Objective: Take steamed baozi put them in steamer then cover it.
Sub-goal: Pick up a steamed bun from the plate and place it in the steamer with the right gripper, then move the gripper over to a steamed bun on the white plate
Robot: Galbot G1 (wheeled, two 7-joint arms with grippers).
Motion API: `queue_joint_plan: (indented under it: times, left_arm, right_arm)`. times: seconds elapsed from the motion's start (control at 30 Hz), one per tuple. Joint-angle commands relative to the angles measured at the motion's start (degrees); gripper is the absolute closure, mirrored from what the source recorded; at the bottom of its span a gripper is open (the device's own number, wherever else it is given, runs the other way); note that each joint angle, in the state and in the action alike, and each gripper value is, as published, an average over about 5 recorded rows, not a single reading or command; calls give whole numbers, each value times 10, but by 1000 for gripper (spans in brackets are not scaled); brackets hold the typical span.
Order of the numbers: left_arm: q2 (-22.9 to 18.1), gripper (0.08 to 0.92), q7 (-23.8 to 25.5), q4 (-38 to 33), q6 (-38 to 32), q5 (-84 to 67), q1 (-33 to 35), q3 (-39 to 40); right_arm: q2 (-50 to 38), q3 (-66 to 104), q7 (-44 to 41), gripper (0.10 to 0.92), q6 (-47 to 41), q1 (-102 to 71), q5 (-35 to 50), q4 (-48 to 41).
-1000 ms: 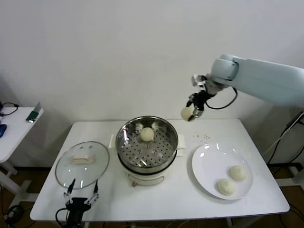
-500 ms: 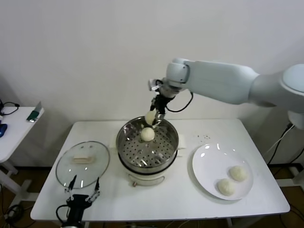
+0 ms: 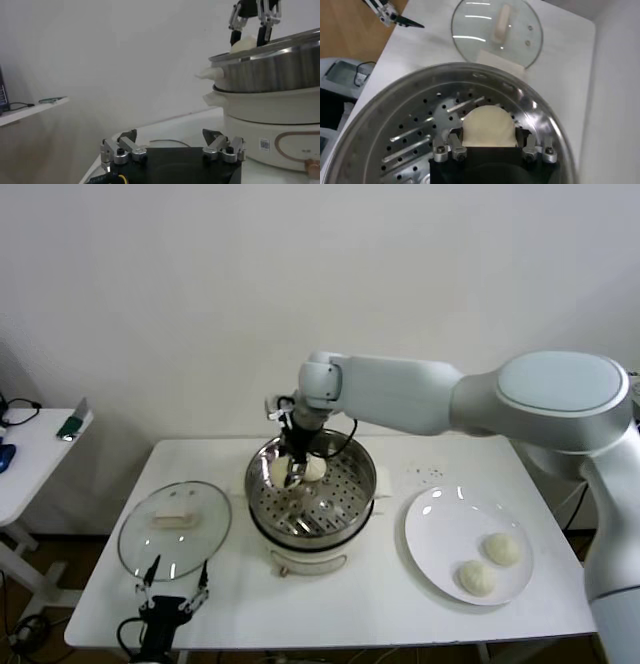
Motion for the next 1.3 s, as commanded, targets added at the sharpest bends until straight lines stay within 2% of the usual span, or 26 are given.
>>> queue_joint_plan:
  times: [0.03,0.27,0.47,0.7,0.8,1.0,1.3]
  left_arm:
    - [-1,177,0,3,-1,1,-1,0]
    - [-1,177,-1,7,-1,1,-3,0]
    - [-1,177,-1,7,0,1,-4,0]
    - [-7,177,-1,0,9,3,-7,2]
    - [-11,177,-1,-3,10,8,-8,4]
    - [-10,177,-2,-2,8,11,-4,7]
    - [-8,177,-4,-4,12,11,1,7]
  right_arm:
    - [22,-3,2,347,-1,-22,1,1]
    - [14,-7,1,326,-2,-25,-10,6]
    - [5,-5,1,215,-2,-21,-18,12]
    - [-38,-6,-26,203,9,33,-25,26]
    - [-83,-12,-36,202,16,74,-22,53]
    - [-219,-46,-46,203,23,144,-30,160]
    - [-426,-94,-55,203,31,167,-138,310]
